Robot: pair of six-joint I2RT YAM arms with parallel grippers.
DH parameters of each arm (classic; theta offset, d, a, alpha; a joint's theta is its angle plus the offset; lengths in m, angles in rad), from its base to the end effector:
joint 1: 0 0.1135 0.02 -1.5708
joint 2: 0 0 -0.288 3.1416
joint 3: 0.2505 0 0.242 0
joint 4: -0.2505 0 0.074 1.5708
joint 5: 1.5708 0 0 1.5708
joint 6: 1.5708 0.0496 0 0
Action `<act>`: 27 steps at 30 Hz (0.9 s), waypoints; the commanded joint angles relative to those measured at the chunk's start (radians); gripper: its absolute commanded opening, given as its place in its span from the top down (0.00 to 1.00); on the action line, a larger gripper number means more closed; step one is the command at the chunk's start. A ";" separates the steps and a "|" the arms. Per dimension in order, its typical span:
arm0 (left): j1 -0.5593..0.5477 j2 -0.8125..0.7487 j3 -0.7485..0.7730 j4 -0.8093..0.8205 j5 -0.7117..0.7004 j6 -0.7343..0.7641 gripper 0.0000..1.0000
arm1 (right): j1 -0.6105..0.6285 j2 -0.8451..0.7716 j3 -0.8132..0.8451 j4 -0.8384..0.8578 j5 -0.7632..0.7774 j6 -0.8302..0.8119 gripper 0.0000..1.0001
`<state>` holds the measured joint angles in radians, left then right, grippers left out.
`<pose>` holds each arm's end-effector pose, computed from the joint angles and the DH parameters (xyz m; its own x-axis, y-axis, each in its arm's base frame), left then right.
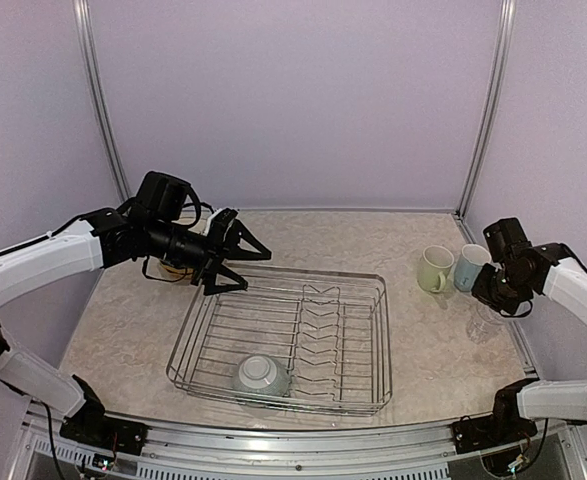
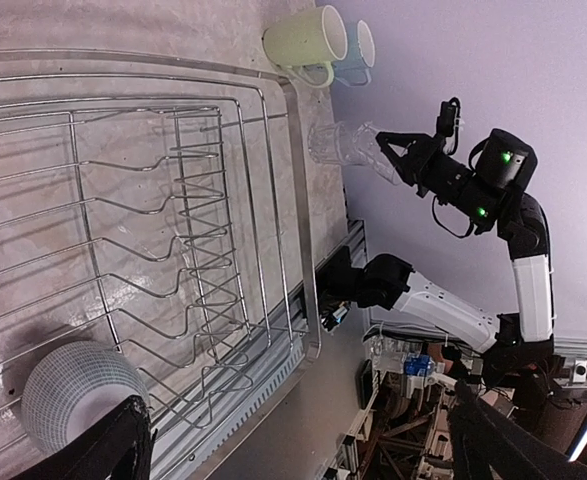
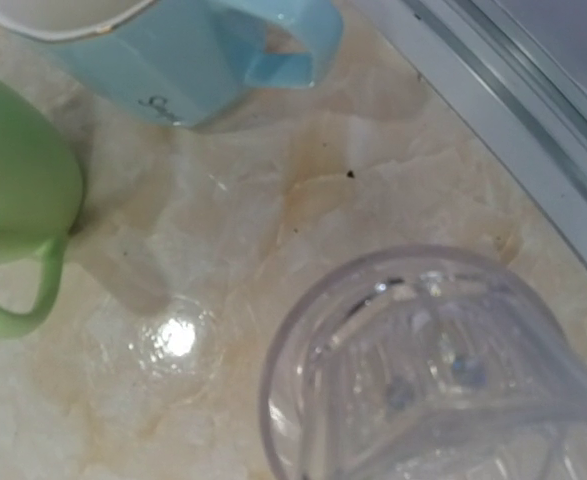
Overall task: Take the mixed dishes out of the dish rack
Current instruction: Place the cup on the cup.
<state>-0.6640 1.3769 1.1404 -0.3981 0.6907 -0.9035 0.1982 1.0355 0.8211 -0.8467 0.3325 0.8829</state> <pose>0.2143 -0.2078 0.3330 -0.9794 -0.0023 -0.2017 0.1773 0.4670 -0.8663 0.1737 0.0184 0.2644 -0.5665 0.6311 -0.5299 0.6422 0.7411 0.1961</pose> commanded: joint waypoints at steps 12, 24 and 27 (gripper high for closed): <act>-0.055 0.065 0.108 -0.167 -0.085 0.109 0.02 | -0.037 0.006 -0.009 0.044 -0.045 -0.048 0.79; -0.165 0.183 0.242 -0.447 -0.305 0.243 0.02 | -0.038 -0.037 0.026 0.005 -0.022 -0.084 0.40; -0.191 0.201 0.255 -0.480 -0.353 0.256 0.02 | -0.037 -0.039 0.030 0.006 -0.018 -0.087 0.38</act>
<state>-0.8246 1.5524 1.3617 -0.7685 0.4454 -0.7033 0.1738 1.0149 0.8234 -0.8211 0.2962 0.8108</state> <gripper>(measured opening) 0.984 0.615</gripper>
